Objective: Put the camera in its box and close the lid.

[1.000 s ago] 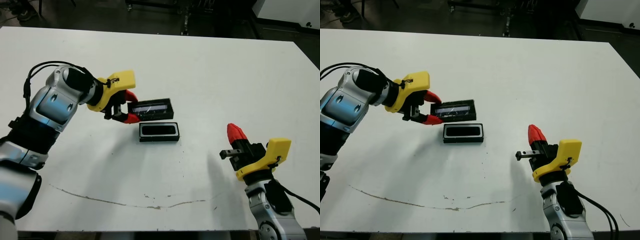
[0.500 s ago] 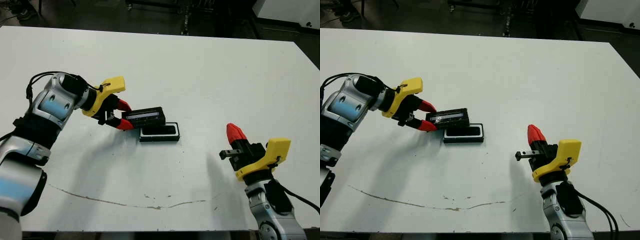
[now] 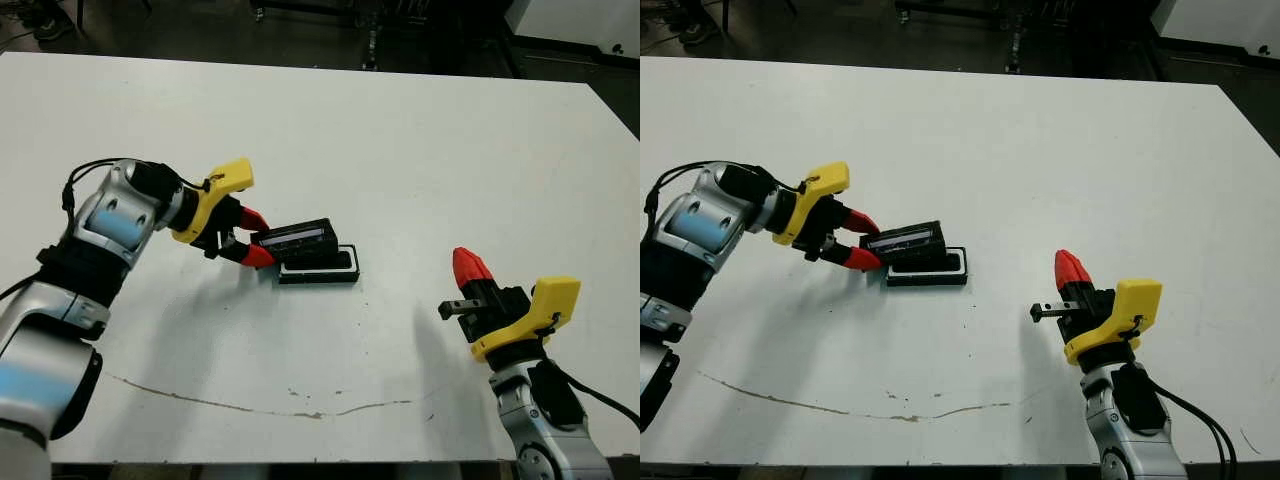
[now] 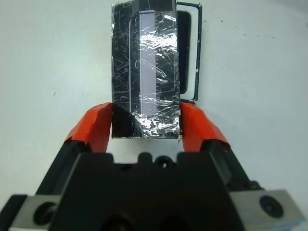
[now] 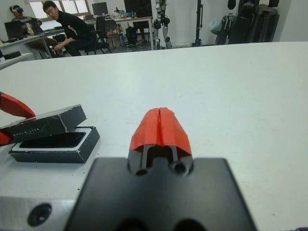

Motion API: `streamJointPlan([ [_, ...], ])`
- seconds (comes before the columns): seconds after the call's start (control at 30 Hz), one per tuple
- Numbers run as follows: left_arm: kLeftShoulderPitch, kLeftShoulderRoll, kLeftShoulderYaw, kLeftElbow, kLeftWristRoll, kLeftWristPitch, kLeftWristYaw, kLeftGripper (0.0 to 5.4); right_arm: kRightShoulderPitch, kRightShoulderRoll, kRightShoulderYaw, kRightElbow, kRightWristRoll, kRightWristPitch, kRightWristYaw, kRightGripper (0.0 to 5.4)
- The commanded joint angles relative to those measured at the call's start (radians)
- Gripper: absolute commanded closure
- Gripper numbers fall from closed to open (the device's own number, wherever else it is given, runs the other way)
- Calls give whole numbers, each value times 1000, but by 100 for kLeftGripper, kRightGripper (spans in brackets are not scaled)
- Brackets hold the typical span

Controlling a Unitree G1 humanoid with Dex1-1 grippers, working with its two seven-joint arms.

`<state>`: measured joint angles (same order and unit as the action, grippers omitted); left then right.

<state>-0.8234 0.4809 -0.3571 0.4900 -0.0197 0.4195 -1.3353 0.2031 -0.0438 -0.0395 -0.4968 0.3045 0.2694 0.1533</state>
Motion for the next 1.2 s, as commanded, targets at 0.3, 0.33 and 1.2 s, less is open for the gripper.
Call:
streamJointPlan([
  [0.3,65,5,-15,-57,-19,47,-12,223,6,-6,-4,7,-8,-11,-4,540],
  [0.33,71,5,-16,-64,-22,42,-17,223,6,-4,-5,7,-6,-9,-5,540],
  [1.2,178,10,-91,-207,-11,27,24,225,7,-6,-6,12,0,-13,-1,540],
])
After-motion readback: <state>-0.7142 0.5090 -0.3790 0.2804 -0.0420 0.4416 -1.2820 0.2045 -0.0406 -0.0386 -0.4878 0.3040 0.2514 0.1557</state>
